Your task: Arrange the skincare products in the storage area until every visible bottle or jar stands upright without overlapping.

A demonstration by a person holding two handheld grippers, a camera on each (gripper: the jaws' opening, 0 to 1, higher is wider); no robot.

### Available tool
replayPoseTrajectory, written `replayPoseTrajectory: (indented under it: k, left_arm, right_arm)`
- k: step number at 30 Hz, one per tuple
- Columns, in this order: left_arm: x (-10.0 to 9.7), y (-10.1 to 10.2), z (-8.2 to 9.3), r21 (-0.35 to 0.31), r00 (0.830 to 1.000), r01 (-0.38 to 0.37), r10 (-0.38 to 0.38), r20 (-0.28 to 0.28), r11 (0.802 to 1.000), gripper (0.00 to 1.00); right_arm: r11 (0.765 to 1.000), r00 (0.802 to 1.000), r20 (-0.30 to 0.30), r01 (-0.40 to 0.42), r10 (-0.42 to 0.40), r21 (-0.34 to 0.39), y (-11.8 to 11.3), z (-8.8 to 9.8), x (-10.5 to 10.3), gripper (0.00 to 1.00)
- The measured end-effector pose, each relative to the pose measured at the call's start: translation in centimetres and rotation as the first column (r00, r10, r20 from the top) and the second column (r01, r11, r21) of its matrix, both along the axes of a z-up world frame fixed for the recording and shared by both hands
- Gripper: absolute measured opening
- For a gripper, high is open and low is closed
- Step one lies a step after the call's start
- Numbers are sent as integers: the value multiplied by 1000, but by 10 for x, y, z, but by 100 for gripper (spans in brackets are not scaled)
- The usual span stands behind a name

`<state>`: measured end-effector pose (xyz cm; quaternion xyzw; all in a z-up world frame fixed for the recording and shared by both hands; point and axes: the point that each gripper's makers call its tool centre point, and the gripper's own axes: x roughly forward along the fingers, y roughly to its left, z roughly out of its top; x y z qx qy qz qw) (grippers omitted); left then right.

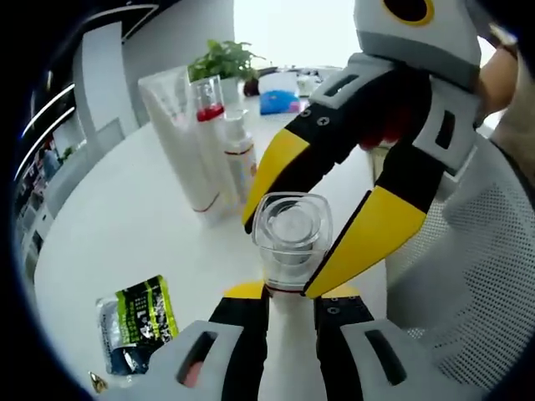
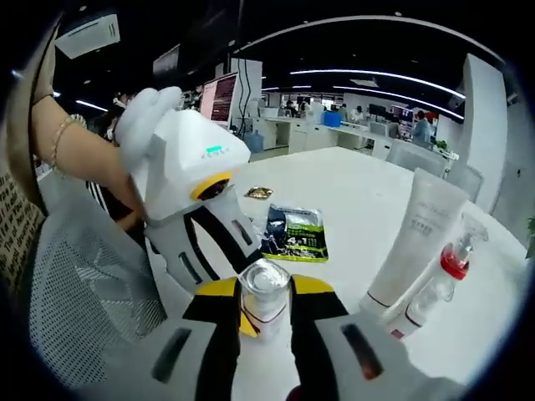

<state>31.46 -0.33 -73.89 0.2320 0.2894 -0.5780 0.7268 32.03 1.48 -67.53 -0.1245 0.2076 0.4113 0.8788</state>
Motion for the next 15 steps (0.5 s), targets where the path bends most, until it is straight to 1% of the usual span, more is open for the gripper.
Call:
replayPoseTrajectory:
  k: [3, 5, 6, 8, 10, 15]
  left_arm:
    - [0, -1, 0, -1, 1000, 10, -10, -3, 1000, 17]
    - [2, -2, 0, -1, 1000, 11, -12, -7, 1000, 17]
    - [2, -2, 0, -2, 1000, 16, -16, -8, 1000, 17]
    - [3, -3, 0, -3, 1000, 25, -25, -8, 1000, 17]
    - [5, -5, 0, -2, 999, 32, -32, -8, 999, 17]
    - [13, -12, 0, -2, 999, 54, -54, -7, 999, 17]
  right_arm:
    - [1000, 1000, -2, 10, -10, 15, -2, 0, 0, 22]
    - [1000, 1000, -2, 15, -15, 24, -5, 1, 0, 26]
    - [999, 1000, -10, 13, -13, 36, -6, 1, -1, 28]
    - [999, 1000, -20, 19, -18, 40, -10, 0, -2, 33]
    - [999, 999, -28, 24, -23, 41, -14, -1, -3, 37]
    - [996, 996, -50, 79, -77, 39, -31, -6, -1, 46]
